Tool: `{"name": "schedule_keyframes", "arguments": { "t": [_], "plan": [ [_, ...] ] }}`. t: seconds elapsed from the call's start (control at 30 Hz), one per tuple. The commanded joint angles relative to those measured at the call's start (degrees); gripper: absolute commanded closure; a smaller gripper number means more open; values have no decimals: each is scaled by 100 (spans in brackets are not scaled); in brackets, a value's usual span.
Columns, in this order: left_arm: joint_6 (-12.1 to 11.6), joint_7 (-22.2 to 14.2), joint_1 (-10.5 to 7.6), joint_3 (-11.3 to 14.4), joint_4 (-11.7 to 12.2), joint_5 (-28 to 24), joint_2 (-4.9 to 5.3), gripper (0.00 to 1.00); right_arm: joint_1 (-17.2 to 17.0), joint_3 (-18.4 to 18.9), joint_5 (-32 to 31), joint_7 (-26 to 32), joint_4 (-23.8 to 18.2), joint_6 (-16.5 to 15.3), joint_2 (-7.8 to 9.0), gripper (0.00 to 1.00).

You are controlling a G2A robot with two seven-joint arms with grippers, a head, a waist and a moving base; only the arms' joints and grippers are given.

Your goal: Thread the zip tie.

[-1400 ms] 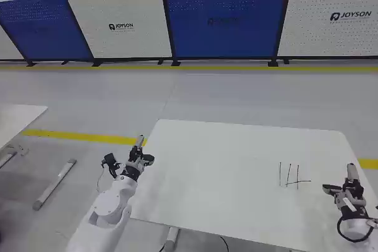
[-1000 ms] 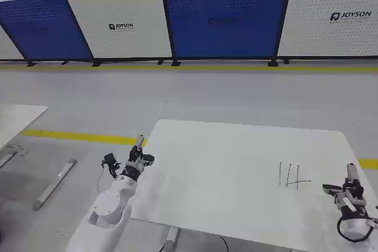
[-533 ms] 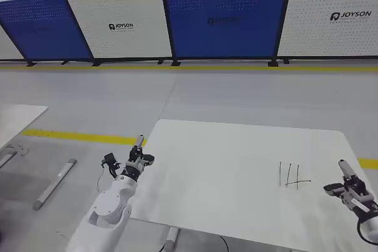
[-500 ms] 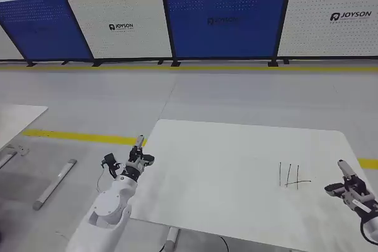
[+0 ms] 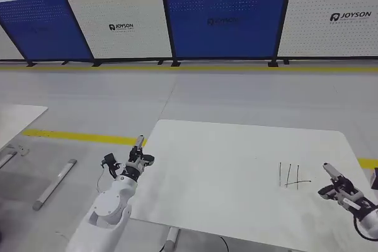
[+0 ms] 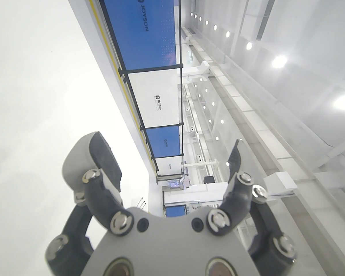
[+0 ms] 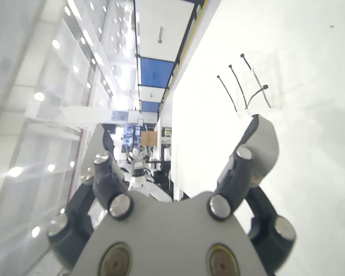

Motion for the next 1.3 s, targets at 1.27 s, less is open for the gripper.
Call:
{"name": "schedule_keyframes", "arguments": {
  "t": [1.27],
  "plan": [
    [0,0,0,0,0,0,0,0,2793,-1492,-957,3407,3155,-661,678,0]
  ]
}}
